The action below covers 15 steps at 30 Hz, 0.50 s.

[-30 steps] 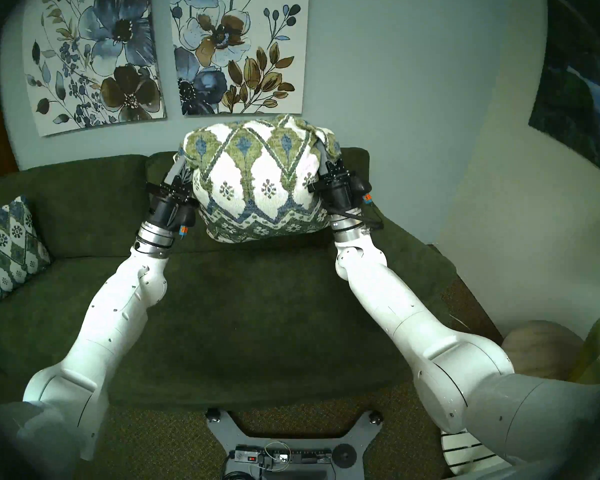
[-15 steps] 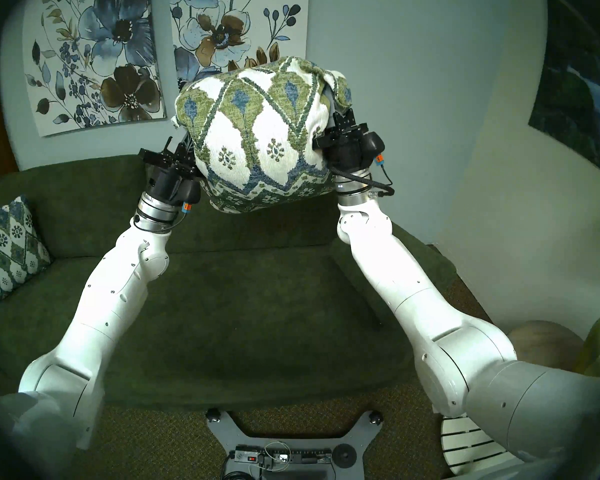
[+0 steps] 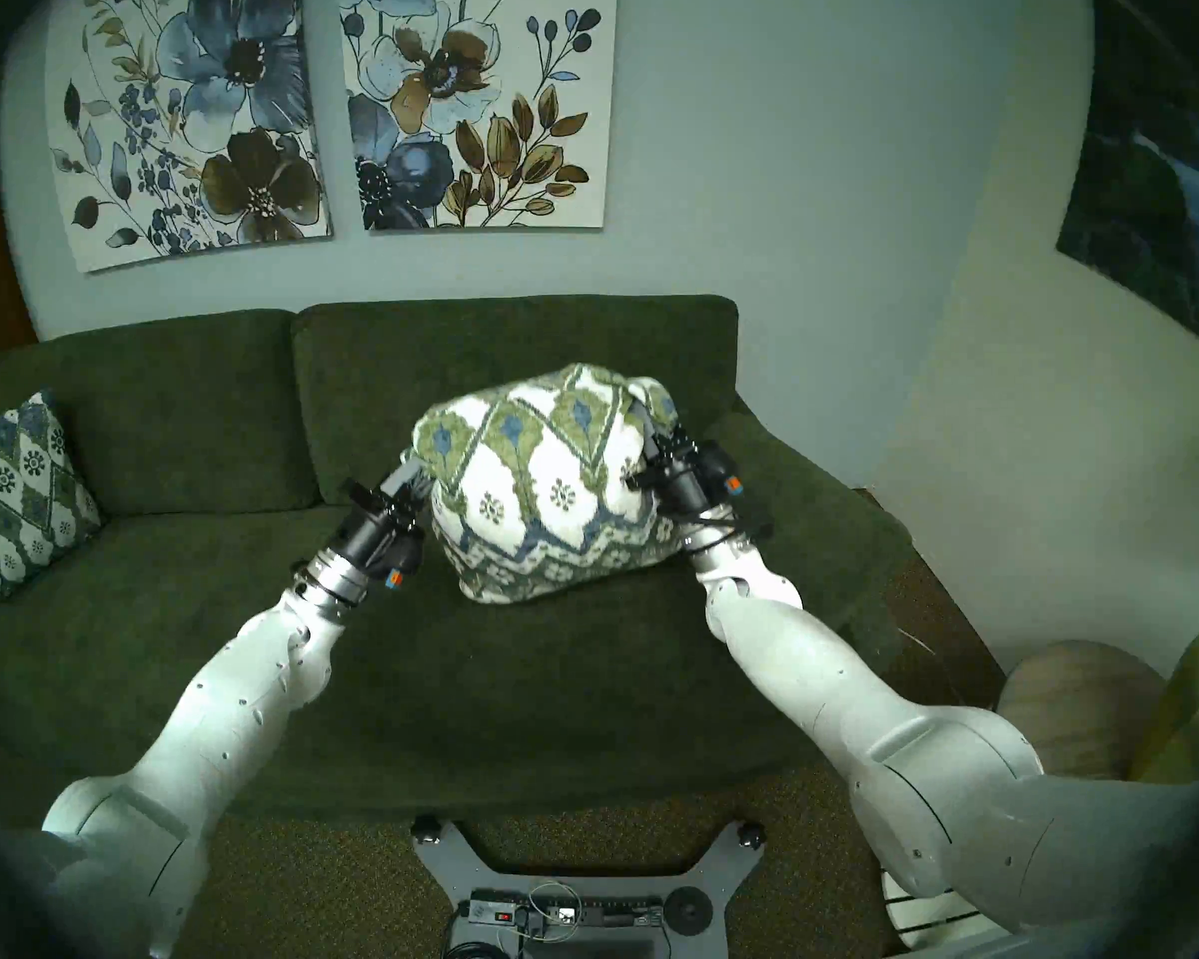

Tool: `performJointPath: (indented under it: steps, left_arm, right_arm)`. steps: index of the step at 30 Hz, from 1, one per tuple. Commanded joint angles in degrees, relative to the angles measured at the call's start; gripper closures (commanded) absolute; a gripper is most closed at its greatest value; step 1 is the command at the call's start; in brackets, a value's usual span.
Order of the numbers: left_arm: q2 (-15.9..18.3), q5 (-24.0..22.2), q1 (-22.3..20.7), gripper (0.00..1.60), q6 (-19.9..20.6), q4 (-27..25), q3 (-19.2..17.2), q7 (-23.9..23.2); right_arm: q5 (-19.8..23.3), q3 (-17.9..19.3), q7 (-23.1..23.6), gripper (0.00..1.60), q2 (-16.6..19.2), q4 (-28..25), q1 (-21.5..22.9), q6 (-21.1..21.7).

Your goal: Fluff a cushion

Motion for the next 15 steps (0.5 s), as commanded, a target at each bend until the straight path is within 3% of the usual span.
performJointPath:
  steps: [1, 15]
  left_arm:
    - [-3.0, 0.1, 4.6, 1.6, 0.4, 6.1, 2.2, -1.3]
    - [-10.5, -1.5, 11.8, 1.6, -0.4, 17.3, 6.2, -3.0]
  right_arm:
    - [-1.3, -1.9, 0.4, 1.6, -0.7, 5.0, -5.8, 0.0]
    - [-2.5, -4.9, -0.1, 1.6, -1.0, 14.9, -13.8, 0.0]
